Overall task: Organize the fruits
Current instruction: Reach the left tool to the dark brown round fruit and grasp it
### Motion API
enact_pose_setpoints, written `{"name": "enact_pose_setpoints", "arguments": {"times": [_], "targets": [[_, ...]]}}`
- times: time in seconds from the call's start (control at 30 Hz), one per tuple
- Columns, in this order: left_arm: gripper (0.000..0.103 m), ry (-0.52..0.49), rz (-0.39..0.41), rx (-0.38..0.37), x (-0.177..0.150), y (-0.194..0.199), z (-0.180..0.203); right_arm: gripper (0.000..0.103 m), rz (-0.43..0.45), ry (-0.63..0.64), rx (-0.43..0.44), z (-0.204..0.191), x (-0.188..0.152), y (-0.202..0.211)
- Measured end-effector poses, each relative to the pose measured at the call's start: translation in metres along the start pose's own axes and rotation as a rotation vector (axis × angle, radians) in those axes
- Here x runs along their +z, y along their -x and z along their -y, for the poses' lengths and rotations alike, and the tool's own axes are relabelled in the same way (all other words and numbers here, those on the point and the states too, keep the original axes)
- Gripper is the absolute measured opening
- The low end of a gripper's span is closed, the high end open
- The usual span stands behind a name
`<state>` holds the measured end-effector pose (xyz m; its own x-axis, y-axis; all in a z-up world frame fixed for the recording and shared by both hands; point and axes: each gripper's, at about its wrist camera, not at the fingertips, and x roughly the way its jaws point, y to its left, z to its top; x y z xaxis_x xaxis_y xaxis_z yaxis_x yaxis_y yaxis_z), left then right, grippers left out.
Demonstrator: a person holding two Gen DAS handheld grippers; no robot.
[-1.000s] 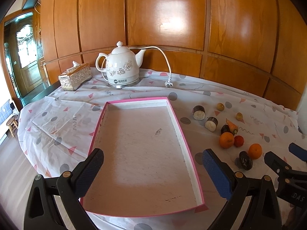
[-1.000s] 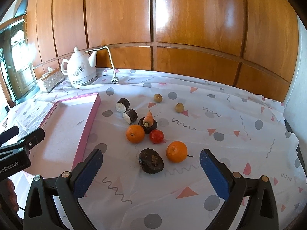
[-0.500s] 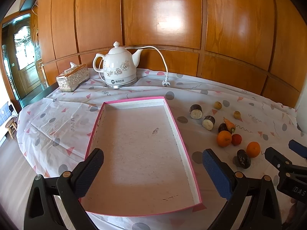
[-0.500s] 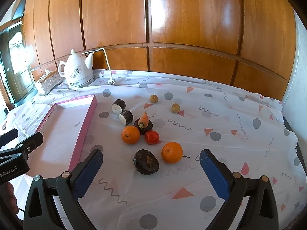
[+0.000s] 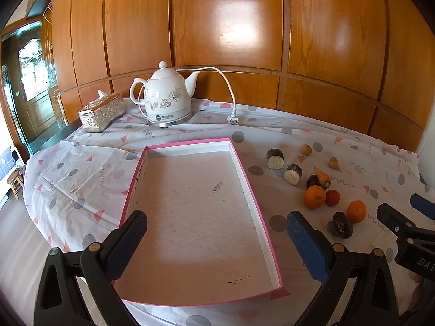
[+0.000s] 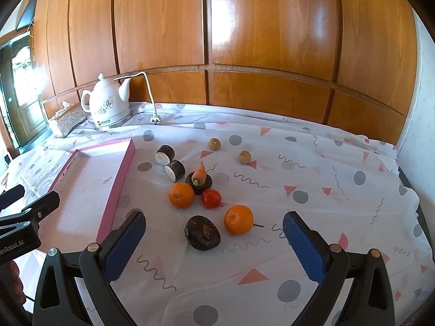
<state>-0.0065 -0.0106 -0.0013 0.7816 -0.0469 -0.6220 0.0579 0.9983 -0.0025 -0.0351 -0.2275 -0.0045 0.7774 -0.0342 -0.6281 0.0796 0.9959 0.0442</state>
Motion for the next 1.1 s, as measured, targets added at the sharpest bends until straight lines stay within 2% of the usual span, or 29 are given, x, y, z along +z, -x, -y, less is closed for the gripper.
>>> {"name": "enact_pose_setpoints", "arguments": {"times": [0.3, 0.43, 0.6, 0.7, 0.87, 0.93, 1.1], "targets": [[0.103, -0.006, -0.007, -0.014, -0.001, 0.000, 0.004, 0.102, 0.007, 0.010, -0.022, 0.012, 0.006, 0.000], [0.103, -0.010, -0.017, -0.046, -0.002, -0.002, 0.006, 0.102, 0.002, 0.019, -0.025, 0.024, 0.011, -0.001], [0.103, 0.014, -0.049, -0.136, -0.004, -0.007, 0.007, 0.102, -0.023, 0.011, -0.049, 0.058, 0.025, -0.006], [0.103, 0.047, -0.084, -0.220, -0.006, -0.010, 0.008, 0.102, -0.045, 0.031, -0.091, 0.084, 0.034, -0.009], [0.103, 0.016, -0.112, -0.271, -0.009, -0.013, 0.020, 0.102, -0.105, 0.036, -0.182, 0.137, 0.041, -0.025], [0.103, -0.007, -0.126, -0.270, -0.009, -0.015, 0.025, 0.102, -0.128, 0.012, -0.205, 0.156, 0.039, -0.032], [0.103, -0.079, -0.154, -0.292, -0.009, -0.019, 0.041, 0.102, -0.168, -0.042, -0.206, 0.183, 0.028, -0.047]]}}
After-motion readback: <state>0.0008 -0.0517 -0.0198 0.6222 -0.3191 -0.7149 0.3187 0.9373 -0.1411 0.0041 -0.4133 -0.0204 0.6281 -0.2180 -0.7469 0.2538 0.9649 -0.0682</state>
